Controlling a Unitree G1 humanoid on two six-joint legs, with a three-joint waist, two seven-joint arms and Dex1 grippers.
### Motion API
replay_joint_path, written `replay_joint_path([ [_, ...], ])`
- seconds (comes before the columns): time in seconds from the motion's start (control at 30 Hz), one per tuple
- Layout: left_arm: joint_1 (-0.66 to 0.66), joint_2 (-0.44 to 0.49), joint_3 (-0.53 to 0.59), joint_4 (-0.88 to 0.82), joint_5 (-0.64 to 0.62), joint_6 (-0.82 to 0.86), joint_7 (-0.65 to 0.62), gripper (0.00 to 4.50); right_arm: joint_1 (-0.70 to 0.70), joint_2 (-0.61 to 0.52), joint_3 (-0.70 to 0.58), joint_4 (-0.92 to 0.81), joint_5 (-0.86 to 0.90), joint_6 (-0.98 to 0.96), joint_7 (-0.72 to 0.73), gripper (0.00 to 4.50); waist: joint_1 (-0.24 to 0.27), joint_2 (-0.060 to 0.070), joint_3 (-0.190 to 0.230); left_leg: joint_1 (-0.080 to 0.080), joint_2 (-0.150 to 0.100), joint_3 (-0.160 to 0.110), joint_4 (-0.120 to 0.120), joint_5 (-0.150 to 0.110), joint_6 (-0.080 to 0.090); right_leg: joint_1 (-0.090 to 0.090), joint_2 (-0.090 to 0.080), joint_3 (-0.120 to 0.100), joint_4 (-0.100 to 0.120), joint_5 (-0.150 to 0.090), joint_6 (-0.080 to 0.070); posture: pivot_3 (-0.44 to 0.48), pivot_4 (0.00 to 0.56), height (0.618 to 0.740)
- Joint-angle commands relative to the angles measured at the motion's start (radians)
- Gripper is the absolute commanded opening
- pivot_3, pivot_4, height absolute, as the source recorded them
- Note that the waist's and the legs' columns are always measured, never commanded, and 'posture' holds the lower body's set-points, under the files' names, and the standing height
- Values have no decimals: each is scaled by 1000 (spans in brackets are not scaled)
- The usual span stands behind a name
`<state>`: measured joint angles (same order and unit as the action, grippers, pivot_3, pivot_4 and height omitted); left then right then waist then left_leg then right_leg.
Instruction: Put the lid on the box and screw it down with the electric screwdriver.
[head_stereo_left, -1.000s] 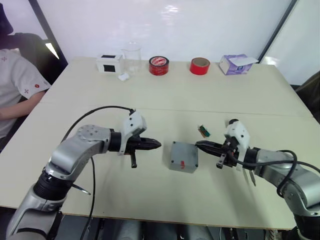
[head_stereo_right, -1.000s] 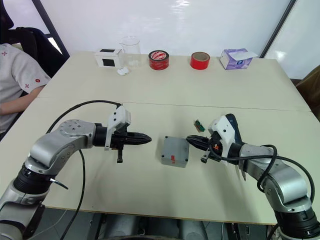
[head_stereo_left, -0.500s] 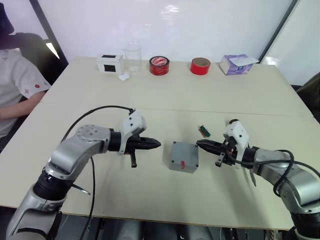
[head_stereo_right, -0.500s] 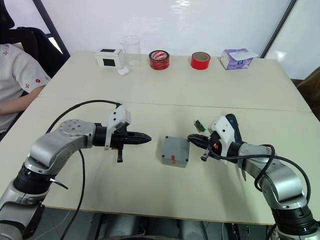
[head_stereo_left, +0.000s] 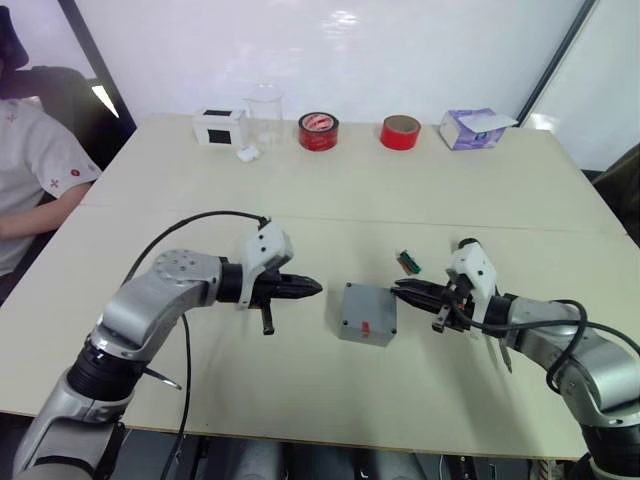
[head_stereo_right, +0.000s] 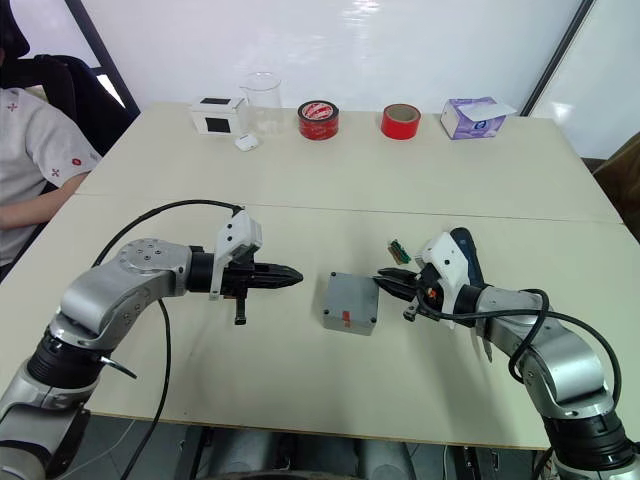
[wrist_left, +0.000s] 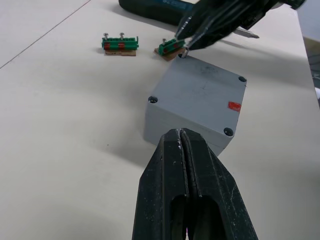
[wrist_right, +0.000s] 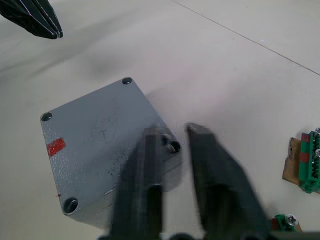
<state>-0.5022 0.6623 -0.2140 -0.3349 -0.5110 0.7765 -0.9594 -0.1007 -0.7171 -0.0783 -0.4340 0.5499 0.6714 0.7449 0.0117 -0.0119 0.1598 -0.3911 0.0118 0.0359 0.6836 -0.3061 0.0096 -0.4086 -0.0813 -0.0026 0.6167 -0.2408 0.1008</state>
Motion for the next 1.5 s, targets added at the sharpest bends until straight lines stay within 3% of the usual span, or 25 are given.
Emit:
replay_joint_path([
  [0.03, -9, -5, 16, -27, -6, -9, 1, 0, -19, -10, -20, -9, 4, -5, 7, 2478, 0, 0, 0, 0, 0, 0, 0, 0, 0, 0, 0, 0, 0, 0, 0, 0, 150, 740],
  [0.1, -10, -8, 15, -26, -6, -9, 1, 0, -25, -12, -27, -6, 9, -1, 8, 3259, 0, 0, 0, 0, 0, 0, 0, 0, 0, 0, 0, 0, 0, 0, 0, 0, 150, 740],
  [0.3, -20, -20, 18, -24, -12, -8, 0, 0, -44, -20, -80, -2, 48, 33, 5, 3259, 1, 0, 0, 0, 0, 0, 0, 0, 0, 0, 0, 0, 0, 0, 0, 0, 150, 740],
  [0.4, -38, -42, 24, -36, -34, -3, -3, 0, -109, -27, -224, 21, 171, 142, -42, 3259, 0, 0, 0, 0, 0, 0, 0, 0, 0, 0, 0, 0, 0, 0, 0, 0, 150, 740],
  [0.53, -81, -74, 18, -70, -67, 14, -7, 0, -210, -137, -311, 95, 218, 307, -76, 4309, 2, 2, 1, 0, 0, 0, 0, 0, 0, 0, -1, 0, 0, 0, 0, 0, 150, 740],
  [0.7, -103, -90, 26, -44, -71, -2, -5, 0, -316, -223, -321, 141, 295, 448, -64, 4428, -6, 2, 2, 0, 0, 0, 0, 0, 0, 0, 0, 0, -1, 0, 0, 0, 150, 740],
  [0.8, -92, -92, 24, -30, -57, -14, 8, 0, -210, -273, -257, 27, 270, 374, 56, 4428, -4, 2, 2, 0, 0, 0, -1, 0, 0, 0, 2, 0, 0, 0, 0, 0, 150, 740],
  [0.93, -59, -66, 25, -48, -60, -4, 6, 0, -48, -184, -220, -86, 229, 226, 75, 4428, 0, 2, 2, 0, 1, -2, -1, -1, 1, 0, 2, -1, 0, 2, 3, 0, 150, 740],
  [1.23, -39, -22, 35, -42, -63, 7, 5, 0, 53, -74, -66, -50, -24, -127, 79, 4428, 0, 2, 3, 0, 0, 0, 0, -1, 1, 0, 0, 0, -1, 0, 1, 0, 150, 740],
  [1.27, -41, -20, 34, -43, -64, 10, 5, 0, 60, -67, -46, -42, -49, -157, 83, 3929, 0, 2, 3, 0, 0, 0, 0, -1, 1, 0, 0, 0, -1, 0, 1, 0, 150, 740],
  [1.43, -48, -15, 40, -45, -69, 24, 6, 0, 66, -23, 4, 11, -112, -235, 74, 2345, -1, 2, 3, 0, 0, 0, 0, 0, 1, 0, 0, 0, 0, 0, 1, 0, 150, 740],
  [1.5, -49, -14, 42, -45, -71, 27, 7, 0, 64, -10, 14, 24, -125, -251, 70, 2345, -1, 2, 3, 0, 0, 0, 0, 0, 1, 0, 0, 0, 0, 0, 0, 0, 150, 740],
])
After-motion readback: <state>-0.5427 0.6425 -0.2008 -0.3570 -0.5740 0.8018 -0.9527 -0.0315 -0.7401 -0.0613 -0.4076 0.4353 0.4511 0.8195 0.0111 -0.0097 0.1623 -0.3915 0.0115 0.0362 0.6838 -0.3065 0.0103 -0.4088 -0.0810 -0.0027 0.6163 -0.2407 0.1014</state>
